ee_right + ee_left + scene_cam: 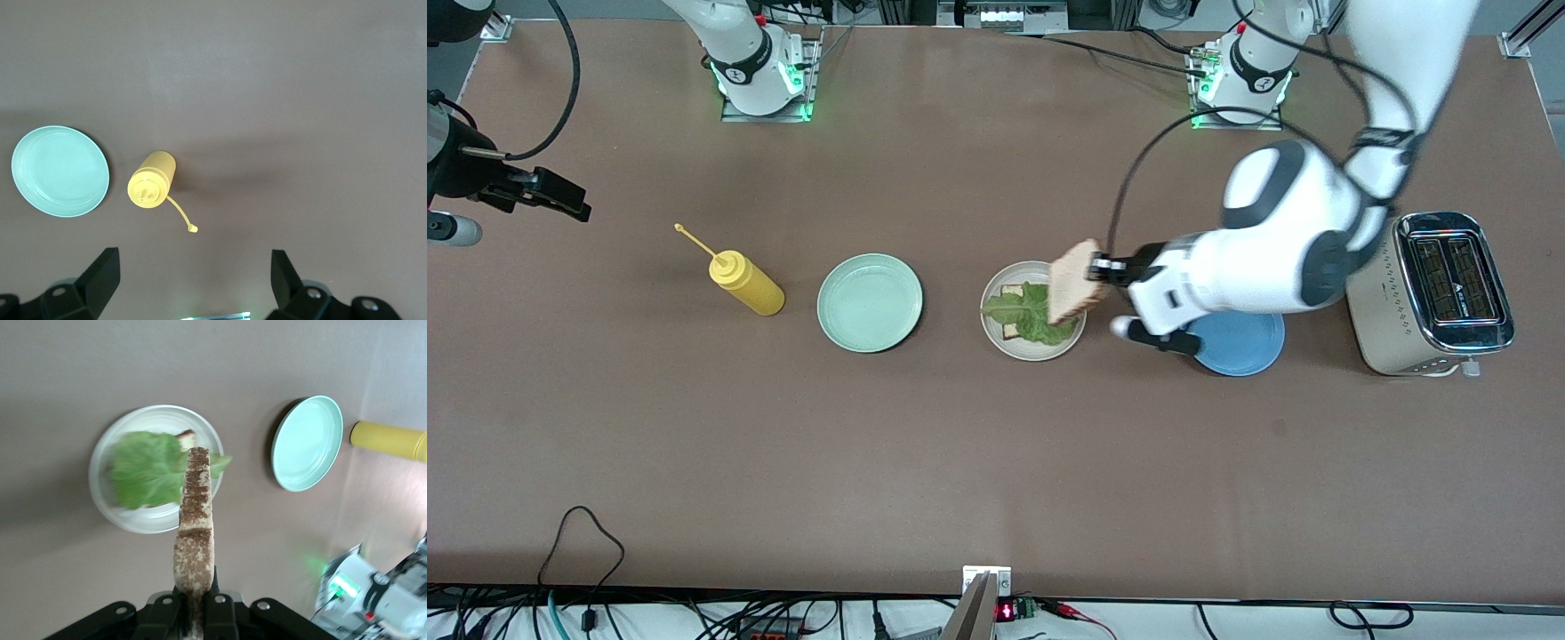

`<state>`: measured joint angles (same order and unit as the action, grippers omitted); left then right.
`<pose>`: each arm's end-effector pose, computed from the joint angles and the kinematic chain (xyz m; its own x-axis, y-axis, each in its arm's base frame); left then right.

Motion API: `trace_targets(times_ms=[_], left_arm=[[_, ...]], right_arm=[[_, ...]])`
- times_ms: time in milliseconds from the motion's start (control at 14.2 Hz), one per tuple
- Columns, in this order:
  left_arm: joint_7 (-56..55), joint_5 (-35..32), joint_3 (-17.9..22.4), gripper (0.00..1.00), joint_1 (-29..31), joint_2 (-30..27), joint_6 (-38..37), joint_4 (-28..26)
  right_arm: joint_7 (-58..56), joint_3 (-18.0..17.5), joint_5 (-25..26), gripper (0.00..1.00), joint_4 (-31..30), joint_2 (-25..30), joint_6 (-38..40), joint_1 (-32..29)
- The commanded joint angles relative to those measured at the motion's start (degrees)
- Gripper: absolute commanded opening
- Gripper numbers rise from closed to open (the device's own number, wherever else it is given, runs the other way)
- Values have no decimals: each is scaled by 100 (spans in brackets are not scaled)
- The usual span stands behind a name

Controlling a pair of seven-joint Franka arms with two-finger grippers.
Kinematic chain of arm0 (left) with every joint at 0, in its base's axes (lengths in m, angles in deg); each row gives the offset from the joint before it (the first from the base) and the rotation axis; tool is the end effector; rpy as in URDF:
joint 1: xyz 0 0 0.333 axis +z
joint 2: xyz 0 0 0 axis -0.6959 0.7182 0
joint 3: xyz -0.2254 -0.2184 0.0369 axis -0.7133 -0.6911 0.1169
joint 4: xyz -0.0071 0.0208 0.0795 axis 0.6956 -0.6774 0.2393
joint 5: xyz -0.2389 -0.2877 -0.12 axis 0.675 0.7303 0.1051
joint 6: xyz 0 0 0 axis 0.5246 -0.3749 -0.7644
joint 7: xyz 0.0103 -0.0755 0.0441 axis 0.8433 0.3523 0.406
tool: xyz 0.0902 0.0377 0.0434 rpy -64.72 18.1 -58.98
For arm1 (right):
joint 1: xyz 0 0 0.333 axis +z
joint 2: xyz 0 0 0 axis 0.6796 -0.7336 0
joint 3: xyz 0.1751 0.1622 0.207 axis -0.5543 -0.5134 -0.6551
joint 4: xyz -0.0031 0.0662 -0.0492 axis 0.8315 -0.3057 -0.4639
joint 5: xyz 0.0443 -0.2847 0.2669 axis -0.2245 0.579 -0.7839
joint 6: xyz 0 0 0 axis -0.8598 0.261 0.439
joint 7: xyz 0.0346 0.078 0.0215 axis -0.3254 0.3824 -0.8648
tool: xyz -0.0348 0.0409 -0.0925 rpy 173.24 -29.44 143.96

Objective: Make sandwich in beige plate with both arms
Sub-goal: 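Lower the bread slice onto the lettuce with the left gripper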

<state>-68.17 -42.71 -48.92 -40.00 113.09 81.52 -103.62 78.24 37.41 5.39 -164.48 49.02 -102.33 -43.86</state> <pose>0.5937 -0.3154 0.3881 0.9485 -0.1474 -0.2802 0.0235 -0.8499 0.5264 0.5490 -0.0095 0.5864 0.9898 -0.1067 -0.0943 -0.1029 -0.9937 0.0447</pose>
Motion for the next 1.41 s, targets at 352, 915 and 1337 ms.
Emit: trace_targets(times_ms=[352, 915, 1337], left_arm=[[-33, 994, 0, 0, -23, 623, 1188, -347], [564, 1011, -8, 0, -111, 1010, 1180, -495], [1162, 1415, 0, 0, -58, 1159, 1180, -505]], right_arm=[[46, 20, -63, 100, -35, 49, 49, -45], [46, 38, -63, 100, -35, 49, 40, -97], [46, 29, -63, 100, -35, 58, 40, -89]])
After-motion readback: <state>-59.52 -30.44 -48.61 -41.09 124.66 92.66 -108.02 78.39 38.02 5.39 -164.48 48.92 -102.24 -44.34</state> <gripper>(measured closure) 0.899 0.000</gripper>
